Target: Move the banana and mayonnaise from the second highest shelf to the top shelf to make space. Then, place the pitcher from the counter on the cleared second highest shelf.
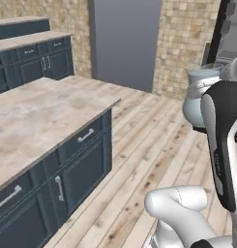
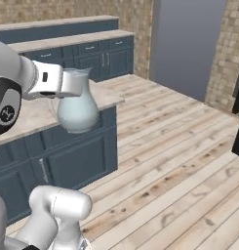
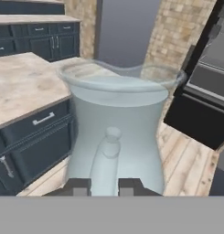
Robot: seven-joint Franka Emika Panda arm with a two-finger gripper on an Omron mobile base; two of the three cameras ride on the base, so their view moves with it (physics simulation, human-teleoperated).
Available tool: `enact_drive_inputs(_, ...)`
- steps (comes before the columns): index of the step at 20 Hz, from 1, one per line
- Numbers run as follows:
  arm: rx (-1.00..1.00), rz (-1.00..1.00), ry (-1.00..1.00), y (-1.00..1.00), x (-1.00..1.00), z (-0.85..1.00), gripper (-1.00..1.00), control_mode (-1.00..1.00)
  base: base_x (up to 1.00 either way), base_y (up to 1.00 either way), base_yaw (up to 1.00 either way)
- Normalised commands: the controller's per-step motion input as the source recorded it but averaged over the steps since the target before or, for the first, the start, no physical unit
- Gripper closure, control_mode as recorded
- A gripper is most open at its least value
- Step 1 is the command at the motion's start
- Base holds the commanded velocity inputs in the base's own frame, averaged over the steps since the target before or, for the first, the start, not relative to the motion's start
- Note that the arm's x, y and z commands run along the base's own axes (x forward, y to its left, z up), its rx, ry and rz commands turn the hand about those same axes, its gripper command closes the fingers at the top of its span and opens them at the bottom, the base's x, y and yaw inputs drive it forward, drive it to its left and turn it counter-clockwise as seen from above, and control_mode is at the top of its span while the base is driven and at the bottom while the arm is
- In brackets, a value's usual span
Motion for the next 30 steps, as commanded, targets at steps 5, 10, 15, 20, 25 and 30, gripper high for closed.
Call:
enact_drive_inputs(5,0.0,0.0,0.0,0.0,0.0,0.0,1.0,1.0,0.41,-0.42,-0.31)
enact_drive_inputs(10,0.0,0.0,0.0,0.0,0.0,0.0,1.0,1.0,0.6,-0.26,-0.41)
enact_drive_inputs(15,0.0,0.0,0.0,0.0,0.0,0.0,1.0,1.0,0.48,-0.04,-0.5)
enact_drive_inputs(20,0.0,0.0,0.0,0.0,0.0,0.0,1.0,1.0,0.41,0.01,-0.53)
enact_drive_inputs(25,0.0,0.0,0.0,0.0,0.0,0.0,1.0,1.0,0.47,0.17,-0.52)
enact_drive_inputs(30,0.0,0.0,0.0,0.0,0.0,0.0,1.0,1.0,0.8,0.51,-0.36)
